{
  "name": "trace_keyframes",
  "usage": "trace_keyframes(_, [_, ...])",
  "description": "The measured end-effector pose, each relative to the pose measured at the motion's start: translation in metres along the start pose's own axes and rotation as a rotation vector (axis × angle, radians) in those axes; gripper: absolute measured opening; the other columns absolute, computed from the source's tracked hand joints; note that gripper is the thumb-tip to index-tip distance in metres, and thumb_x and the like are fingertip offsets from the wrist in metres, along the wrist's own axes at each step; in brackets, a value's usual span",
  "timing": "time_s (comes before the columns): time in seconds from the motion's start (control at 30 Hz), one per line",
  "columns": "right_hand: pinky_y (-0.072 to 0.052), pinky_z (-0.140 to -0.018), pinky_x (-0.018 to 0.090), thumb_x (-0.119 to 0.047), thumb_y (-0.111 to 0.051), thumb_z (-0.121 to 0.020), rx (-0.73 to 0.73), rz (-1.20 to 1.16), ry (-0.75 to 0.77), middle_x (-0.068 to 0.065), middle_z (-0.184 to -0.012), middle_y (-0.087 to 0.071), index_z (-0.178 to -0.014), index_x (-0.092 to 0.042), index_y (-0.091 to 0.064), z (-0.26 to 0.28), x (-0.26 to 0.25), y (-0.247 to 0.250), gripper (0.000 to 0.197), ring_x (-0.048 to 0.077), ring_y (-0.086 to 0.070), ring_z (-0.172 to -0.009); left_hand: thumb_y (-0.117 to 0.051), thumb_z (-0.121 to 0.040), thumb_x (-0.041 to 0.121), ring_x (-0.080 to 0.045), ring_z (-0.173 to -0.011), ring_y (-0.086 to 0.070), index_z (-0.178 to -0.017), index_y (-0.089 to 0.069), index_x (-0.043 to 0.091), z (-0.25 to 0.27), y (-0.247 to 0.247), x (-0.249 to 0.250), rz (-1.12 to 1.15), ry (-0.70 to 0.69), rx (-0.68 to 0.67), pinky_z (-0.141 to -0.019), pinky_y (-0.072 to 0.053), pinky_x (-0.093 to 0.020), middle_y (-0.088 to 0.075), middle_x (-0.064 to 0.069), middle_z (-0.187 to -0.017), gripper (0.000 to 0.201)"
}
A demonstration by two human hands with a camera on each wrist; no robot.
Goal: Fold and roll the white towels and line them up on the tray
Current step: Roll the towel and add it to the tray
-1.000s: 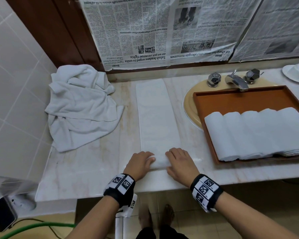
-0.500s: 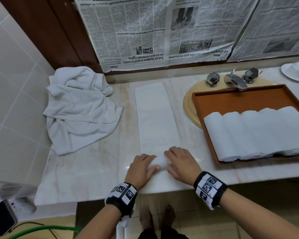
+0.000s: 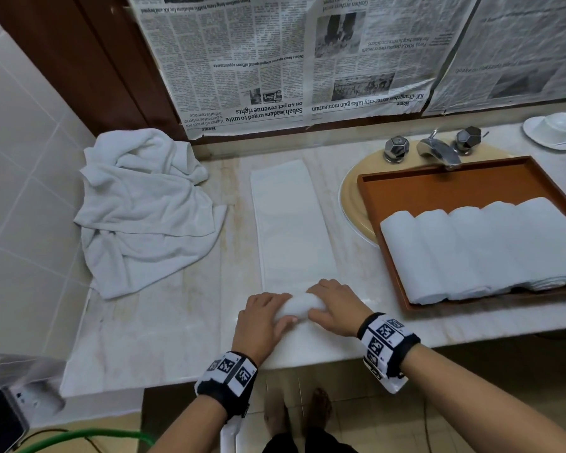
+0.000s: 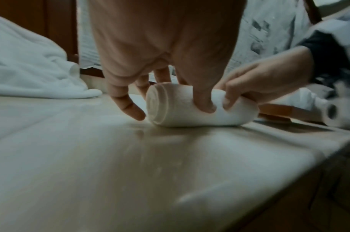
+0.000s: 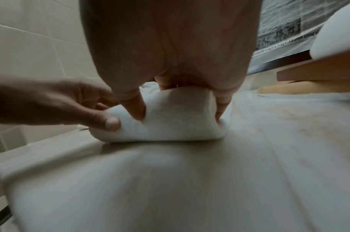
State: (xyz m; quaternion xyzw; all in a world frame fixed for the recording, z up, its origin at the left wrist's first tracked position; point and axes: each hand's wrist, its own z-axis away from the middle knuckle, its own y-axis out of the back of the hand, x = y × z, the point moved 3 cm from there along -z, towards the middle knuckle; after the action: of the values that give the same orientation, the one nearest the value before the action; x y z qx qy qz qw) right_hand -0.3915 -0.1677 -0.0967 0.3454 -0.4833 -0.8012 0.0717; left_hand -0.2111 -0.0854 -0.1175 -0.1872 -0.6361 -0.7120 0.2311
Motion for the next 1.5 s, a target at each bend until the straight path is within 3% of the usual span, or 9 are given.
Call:
trace_keyframes(0.13, [-0.044,-0.095,0.04,-0.031,-0.06,-0.08,0.252,0.167,0.083,0.004,-0.125,-0.055,-0.132,-0.015,-0.052,0.021,0.0,-0.006,0.055,0.025,-0.054,-0.109,-0.06,-0.082,0.064,-0.015,-0.106,-0.055,-0.125,-0.065,0.032,-0.023,0.008,-0.01,0.134,0.057,-0.12,-0.093,-0.041,-0.03,-0.064,0.005,-0.113,0.054])
trace_keyframes(0.27, [-0.05,-0.088,0.043,-0.03,-0.069,-0.068,0.257,0.346,0.074,0.007,-0.114,-0.06,-0.12,-0.011,-0.06,0.017,-0.008,-0.018,0.057,0.029,-0.059,-0.101,-0.055,-0.07,0.073,-0.016,-0.104,-0.06,-0.118,-0.07,0.029,-0.036,0.016,-0.007,0.204,0.101,-0.199,-0.086,-0.039,-0.026,-0.067,0.003,-0.11,0.067])
trace_keyframes(0.47, [-0.04,-0.093,0.039,-0.046,-0.028,-0.079,0.064,0.162,0.009,0.006,-0.12,-0.054,-0.126,-0.011,-0.056,-0.009,-0.004,0.0,0.066,0.027,-0.05,-0.11,-0.062,-0.089,0.053,-0.018,-0.123,-0.043,-0.143,-0.046,0.032,-0.015,0.013,0.004,-0.032,-0.027,-0.009,-0.096,-0.044,-0.038,-0.046,0.009,-0.141,0.06])
trace_keyframes(0.63, [-0.037,-0.092,0.036,-0.041,-0.039,-0.092,-0.099,0.077,-0.042,0.005,-0.121,-0.051,-0.133,-0.015,-0.05,-0.001,-0.003,0.008,0.05,0.025,-0.046,-0.115,-0.061,-0.089,0.054,-0.014,-0.118,-0.045,-0.135,-0.056,0.038,-0.012,0.01,-0.003,0.039,0.011,-0.079,-0.094,-0.042,-0.032,-0.055,0.014,-0.13,0.049])
trace_keyframes(0.87, [-0.048,-0.082,0.04,-0.034,-0.061,-0.068,0.199,0.381,0.116,0.004,-0.105,-0.059,-0.113,-0.013,-0.061,0.028,-0.009,-0.02,0.05,0.027,-0.059,-0.091,-0.053,-0.072,0.074,-0.007,-0.107,-0.057,-0.126,-0.062,0.044,-0.023,0.008,-0.01,0.2,0.066,-0.28,-0.097,-0.047,-0.04,-0.064,0.015,-0.115,0.063])
trace_keyframes(1.07, [-0.038,-0.093,0.038,-0.037,-0.049,-0.086,0.011,0.143,0.044,0.003,-0.116,-0.054,-0.127,-0.016,-0.055,0.007,-0.004,-0.006,0.047,0.024,-0.05,-0.106,-0.049,-0.083,0.065,-0.017,-0.125,-0.036,-0.14,-0.05,0.035,0.0,0.006,0.002,-0.06,-0.062,-0.05,-0.091,-0.043,-0.038,-0.044,0.009,-0.14,0.065])
trace_keyframes(1.2, [-0.039,-0.094,0.038,-0.047,-0.046,-0.086,-0.17,0.021,-0.035,0.005,-0.118,-0.055,-0.125,-0.016,-0.054,-0.004,-0.003,0.008,0.051,0.025,-0.05,-0.11,-0.058,-0.088,0.054,-0.019,-0.129,-0.035,-0.146,-0.041,0.036,-0.001,0.002,0.003,-0.169,0.007,-0.105,-0.092,-0.043,-0.038,-0.04,0.01,-0.143,0.063])
trace_keyframes(1.37, [-0.045,-0.083,0.039,-0.043,-0.049,-0.078,0.158,0.333,0.124,0.004,-0.108,-0.056,-0.12,-0.015,-0.055,0.018,-0.012,0.001,0.051,0.025,-0.054,-0.094,-0.049,-0.073,0.064,-0.021,-0.118,-0.046,-0.136,-0.054,0.04,-0.018,0.011,-0.001,0.003,0.128,-0.299,-0.096,-0.045,-0.044,-0.05,0.005,-0.123,0.067])
trace_keyframes(1.5, [-0.045,-0.076,0.039,-0.04,-0.053,-0.07,0.18,0.38,0.126,0.005,-0.1,-0.055,-0.111,-0.014,-0.057,0.022,-0.013,-0.019,0.049,0.027,-0.053,-0.086,-0.057,-0.08,0.056,-0.025,-0.12,-0.043,-0.136,-0.053,0.039,-0.022,0.013,0.002,-0.018,0.127,-0.379,-0.101,-0.042,-0.047,-0.047,0.001,-0.125,0.06])
